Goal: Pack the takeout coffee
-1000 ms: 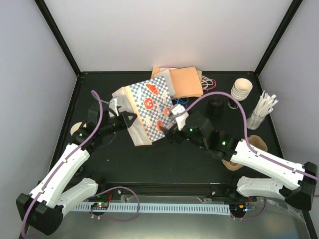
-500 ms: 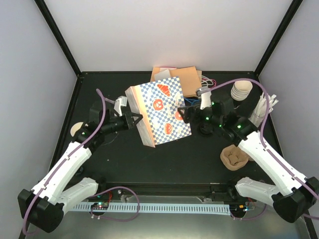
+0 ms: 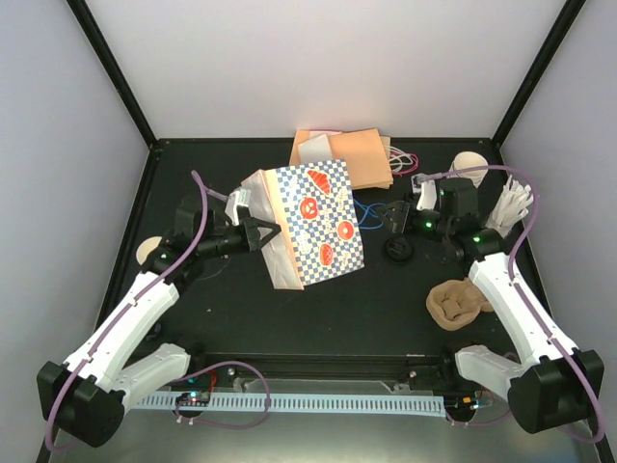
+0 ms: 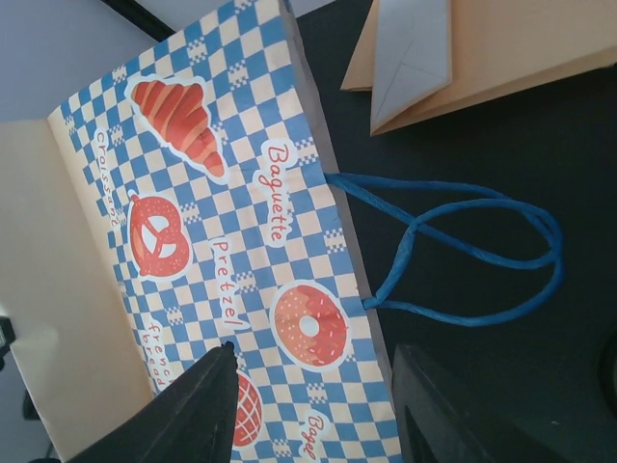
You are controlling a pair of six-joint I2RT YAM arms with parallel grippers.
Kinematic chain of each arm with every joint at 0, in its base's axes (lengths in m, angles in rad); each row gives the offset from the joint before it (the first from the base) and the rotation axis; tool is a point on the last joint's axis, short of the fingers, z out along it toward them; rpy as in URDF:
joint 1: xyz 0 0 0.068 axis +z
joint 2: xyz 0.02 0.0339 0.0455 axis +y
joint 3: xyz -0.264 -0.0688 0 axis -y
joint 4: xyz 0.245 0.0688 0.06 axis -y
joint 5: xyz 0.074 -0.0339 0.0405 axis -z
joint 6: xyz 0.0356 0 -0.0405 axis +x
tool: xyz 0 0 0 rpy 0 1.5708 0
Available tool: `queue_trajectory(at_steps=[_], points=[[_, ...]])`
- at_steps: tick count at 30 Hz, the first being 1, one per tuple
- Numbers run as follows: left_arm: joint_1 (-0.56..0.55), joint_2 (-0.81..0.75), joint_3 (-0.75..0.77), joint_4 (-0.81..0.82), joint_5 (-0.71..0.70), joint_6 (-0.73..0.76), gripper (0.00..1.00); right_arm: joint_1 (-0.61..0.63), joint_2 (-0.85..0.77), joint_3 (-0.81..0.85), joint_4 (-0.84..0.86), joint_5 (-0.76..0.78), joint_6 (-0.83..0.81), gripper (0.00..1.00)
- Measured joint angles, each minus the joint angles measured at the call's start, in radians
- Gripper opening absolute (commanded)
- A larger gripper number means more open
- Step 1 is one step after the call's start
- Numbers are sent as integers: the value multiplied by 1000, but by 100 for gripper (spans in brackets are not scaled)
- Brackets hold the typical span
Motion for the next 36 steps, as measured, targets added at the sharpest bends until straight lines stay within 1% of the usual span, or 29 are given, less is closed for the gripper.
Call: queue_trajectory(at_steps=[8, 19, 24, 33, 35, 36], points=[[0, -2, -1, 26, 36, -4, 1, -12, 21, -41, 62, -91, 31, 50], [0, -7, -5, 72, 85, -18, 1, -14, 65, -53, 69, -95, 18, 52], [0, -8, -5, 92, 96, -30, 2, -14, 93, -56, 79, -107, 13, 51], [0, -8, -5, 104, 112, -38, 1, -14, 127, -56, 122, -188, 13, 50], [0, -8, -5, 105, 114, -38, 2, -14, 127, -56, 130, -203, 13, 49], [0, -8, -5, 106, 114, -39, 2, -14, 127, -56, 132, -209, 13, 46]])
